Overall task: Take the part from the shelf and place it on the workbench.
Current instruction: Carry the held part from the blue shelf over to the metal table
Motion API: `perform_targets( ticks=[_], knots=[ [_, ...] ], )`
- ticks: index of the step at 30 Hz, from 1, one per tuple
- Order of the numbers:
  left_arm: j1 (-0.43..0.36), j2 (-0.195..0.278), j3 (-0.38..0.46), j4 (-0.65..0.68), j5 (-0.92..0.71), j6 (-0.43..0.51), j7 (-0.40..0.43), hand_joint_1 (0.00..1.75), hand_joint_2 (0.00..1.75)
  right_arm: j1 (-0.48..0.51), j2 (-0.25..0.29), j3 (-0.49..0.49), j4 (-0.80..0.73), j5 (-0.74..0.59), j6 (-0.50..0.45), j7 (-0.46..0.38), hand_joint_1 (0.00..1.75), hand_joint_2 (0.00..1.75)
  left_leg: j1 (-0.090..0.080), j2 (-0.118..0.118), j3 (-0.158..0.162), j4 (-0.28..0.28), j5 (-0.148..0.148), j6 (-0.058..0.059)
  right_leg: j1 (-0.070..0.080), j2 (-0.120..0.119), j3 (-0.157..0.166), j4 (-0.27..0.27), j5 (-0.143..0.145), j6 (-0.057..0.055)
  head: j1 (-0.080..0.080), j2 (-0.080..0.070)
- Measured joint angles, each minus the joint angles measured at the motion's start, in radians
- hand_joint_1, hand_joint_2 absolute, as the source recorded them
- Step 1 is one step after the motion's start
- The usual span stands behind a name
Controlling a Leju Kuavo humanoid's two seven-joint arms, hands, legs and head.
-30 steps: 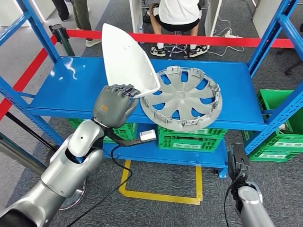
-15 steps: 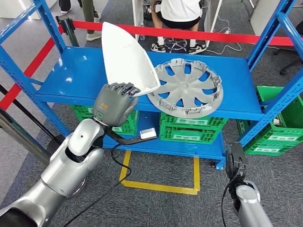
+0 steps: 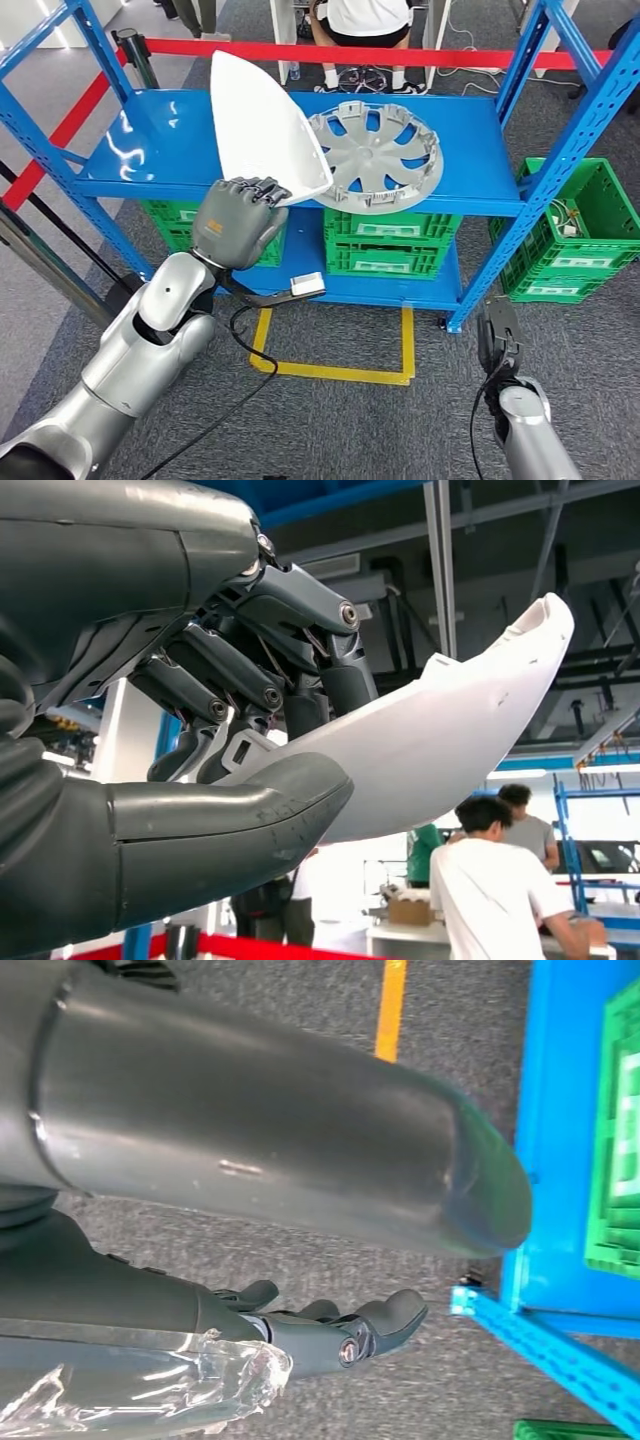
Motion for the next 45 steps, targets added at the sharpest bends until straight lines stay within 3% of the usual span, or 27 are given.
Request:
perform_targets(
  ticks=[1,3,5,7,8,9,11,12,13,15,16,18,20,22,23,25,26,27,29,34,35,36,39,41,43,44,45],
  knots=[
    [-0.001,0.000,0.000,0.000,0.001,0.000,-0.001,1.55,1.75,-0.001,0.001,0.000,0.001,0.000,0.000,0.000,0.00,0.00,-0.003,-0.001,0.053,-0.062,0.015,0.012,0.002,0.000,-0.012,0.000,0.011,0.000,0.000,0.000],
    [-0.005,-0.003,0.002,0.000,0.005,0.000,-0.004,1.55,1.75,-0.006,0.004,0.000,0.002,0.000,-0.002,-0.001,0.00,0.00,-0.011,-0.001,0.152,-0.200,0.006,0.030,0.006,0.001,-0.027,-0.001,0.033,0.005,0.001,0.000],
    [-0.008,-0.005,0.004,0.000,0.010,0.000,-0.009,1.55,1.75,-0.013,0.006,0.000,0.005,0.000,-0.003,-0.002,0.00,0.00,-0.017,-0.001,0.185,-0.265,-0.006,0.034,0.004,0.001,-0.034,-0.009,0.055,0.017,-0.001,0.000],
    [-0.009,-0.006,0.005,0.001,0.016,0.000,-0.012,1.55,1.75,-0.016,0.006,0.000,0.011,0.000,-0.005,-0.002,0.00,0.00,-0.016,0.001,0.175,-0.280,0.019,0.038,0.001,0.001,-0.042,-0.014,0.061,0.028,-0.004,0.000],
    [-0.009,-0.006,0.006,0.002,0.021,0.000,-0.014,1.55,1.75,-0.018,0.006,0.001,0.015,0.000,-0.006,-0.003,0.00,0.00,-0.013,0.002,0.166,-0.286,0.034,0.043,0.001,0.001,-0.053,0.000,0.039,0.033,-0.004,0.000],
    [-0.009,-0.008,0.007,0.003,0.026,0.000,-0.015,1.55,1.75,-0.020,0.006,0.001,0.019,0.000,-0.007,-0.003,0.00,0.00,-0.010,0.003,0.154,-0.291,0.049,0.046,0.000,0.002,-0.067,0.033,-0.002,0.036,-0.001,0.000],
    [-0.008,-0.010,0.008,0.006,0.040,-0.002,-0.017,1.55,1.75,-0.027,0.006,0.001,0.028,0.000,-0.009,-0.005,0.00,0.00,-0.010,0.004,0.121,-0.291,0.076,0.050,-0.002,0.002,-0.098,0.155,-0.107,0.043,0.003,0.000],
    [-0.006,-0.010,0.009,0.008,0.048,-0.004,-0.018,1.55,1.75,-0.030,0.006,0.001,0.032,0.000,-0.009,-0.006,0.00,0.00,-0.010,0.004,0.103,-0.290,0.090,0.048,-0.003,0.002,-0.107,0.220,-0.135,0.046,0.004,0.000],
    [-0.004,-0.010,0.010,0.010,0.055,-0.006,-0.020,1.55,1.75,-0.032,0.006,0.002,0.036,0.000,-0.009,-0.006,0.00,0.00,-0.010,0.004,0.084,-0.290,0.104,0.047,-0.003,0.002,-0.107,0.266,-0.135,0.048,0.004,0.000],
    [-0.001,-0.010,0.012,0.015,0.066,-0.008,-0.023,1.55,1.75,-0.035,0.006,0.002,0.043,0.000,-0.009,-0.006,0.00,0.00,-0.010,0.004,0.049,-0.287,0.130,0.043,-0.004,0.002,-0.065,0.268,-0.080,0.051,0.006,0.000],
    [0.001,-0.010,0.014,0.017,0.070,-0.009,-0.025,1.55,1.75,-0.038,0.007,0.002,0.046,0.000,-0.010,-0.006,0.00,0.00,-0.010,0.004,0.034,-0.284,0.142,0.039,-0.004,0.001,-0.019,0.221,-0.058,0.052,0.006,0.000],
    [0.001,-0.011,0.021,0.018,0.076,-0.010,-0.027,1.55,1.75,-0.047,0.007,0.003,0.051,0.000,-0.010,-0.007,0.00,0.00,-0.013,0.004,0.009,-0.275,0.161,0.030,-0.004,0.002,0.094,0.073,-0.079,0.049,0.006,0.000],
    [0.000,-0.012,0.027,0.019,0.082,-0.012,-0.030,1.55,1.75,-0.054,0.009,0.003,0.055,0.001,-0.011,-0.007,0.00,0.00,-0.016,0.005,-0.004,-0.269,0.182,0.022,0.001,0.004,0.150,-0.015,-0.116,0.042,0.005,0.000],
    [0.002,-0.011,0.028,0.021,0.090,-0.016,-0.031,1.55,1.75,-0.056,0.013,0.003,0.062,0.001,-0.012,-0.007,0.00,0.00,-0.014,0.004,-0.012,-0.268,0.191,0.012,0.001,0.003,0.139,-0.018,-0.107,0.025,0.005,0.000],
    [0.002,-0.011,0.030,0.021,0.095,-0.017,-0.032,1.55,1.75,-0.057,0.015,0.003,0.065,0.001,-0.011,-0.006,0.00,0.00,-0.013,0.003,-0.019,-0.255,0.171,0.004,0.000,0.001,0.131,-0.017,-0.098,0.014,0.003,0.000],
    [0.004,-0.010,0.034,0.022,0.105,-0.020,-0.034,1.55,1.75,-0.062,0.019,0.003,0.069,0.002,-0.011,-0.006,0.00,0.00,-0.008,0.000,-0.047,-0.169,0.078,-0.011,-0.002,-0.001,0.107,-0.018,-0.076,-0.004,-0.001,0.000],
    [0.004,-0.009,0.036,0.023,0.109,-0.021,-0.035,1.55,1.75,-0.063,0.020,0.003,0.071,0.002,-0.011,-0.006,0.00,0.00,-0.005,0.000,-0.063,-0.100,0.028,-0.017,-0.002,-0.001,0.093,-0.018,-0.066,-0.008,-0.003,0.000],
    [0.006,-0.009,0.038,0.023,0.115,-0.023,-0.035,1.55,1.75,-0.064,0.020,0.003,0.073,0.002,-0.011,-0.006,0.00,0.00,-0.003,0.000,-0.078,-0.031,-0.002,-0.021,-0.002,-0.001,0.079,-0.017,-0.055,-0.010,-0.003,0.000],
    [0.009,-0.009,0.041,0.024,0.123,-0.026,-0.035,1.55,1.75,-0.065,0.021,0.003,0.076,0.002,-0.011,-0.005,0.00,0.00,0.000,0.000,-0.091,0.050,-0.018,-0.024,-0.001,-0.001,0.061,-0.017,-0.042,-0.010,-0.003,0.000],
    [0.010,-0.009,0.042,0.024,0.126,-0.027,-0.035,1.55,1.75,-0.065,0.021,0.003,0.077,0.002,-0.011,-0.005,0.00,0.00,0.000,0.000,-0.091,0.063,-0.011,-0.024,-0.001,-0.002,0.057,-0.017,-0.038,-0.010,-0.003,0.000],
    [0.012,-0.009,0.043,0.024,0.129,-0.028,-0.035,1.55,1.75,-0.065,0.022,0.003,0.078,0.003,-0.011,-0.005,0.00,0.00,0.001,0.000,-0.081,0.057,0.006,-0.023,-0.001,-0.001,0.051,-0.017,-0.034,-0.009,-0.003,0.000],
    [0.012,-0.009,0.047,0.024,0.134,-0.029,-0.036,1.55,1.75,-0.067,0.025,0.003,0.080,0.004,-0.011,-0.003,0.00,0.00,-0.002,-0.001,-0.032,-0.001,0.025,-0.012,0.001,-0.001,0.041,-0.016,-0.024,-0.008,-0.003,0.000],
    [0.013,-0.003,0.073,0.024,0.160,-0.030,-0.049,1.55,1.75,-0.086,0.043,0.008,0.093,0.016,-0.013,0.007,0.00,0.00,-0.009,0.003,0.143,-0.256,0.049,0.031,0.007,-0.002,-0.005,-0.006,0.007,0.018,-0.002,0.000],
    [0.014,0.001,0.082,0.024,0.166,-0.031,-0.052,1.55,1.75,-0.098,0.048,0.015,0.102,0.025,-0.013,0.015,0.00,0.00,-0.006,0.006,0.147,-0.290,0.056,0.042,0.005,0.000,-0.045,0.069,-0.038,0.030,0.000,0.000],
    [0.019,0.004,0.084,0.025,0.167,-0.033,-0.055,1.55,1.75,-0.104,0.050,0.022,0.112,0.031,-0.011,0.023,0.00,0.00,-0.007,0.005,0.133,-0.289,0.066,0.046,0.001,0.001,-0.098,0.205,-0.108,0.039,0.002,0.000],
    [0.024,0.007,0.085,0.025,0.167,-0.034,-0.056,1.55,1.75,-0.106,0.050,0.025,0.118,0.034,-0.011,0.026,0.00,0.00,-0.007,0.005,0.126,-0.288,0.071,0.045,-0.001,0.001,-0.115,0.253,-0.125,0.042,0.002,0.000],
    [0.028,0.009,0.086,0.025,0.167,-0.035,-0.058,1.55,1.75,-0.107,0.050,0.027,0.123,0.036,-0.011,0.028,0.00,0.00,-0.007,0.004,0.121,-0.286,0.074,0.043,-0.002,0.001,-0.114,0.267,-0.125,0.046,0.002,0.000]
  ],
)
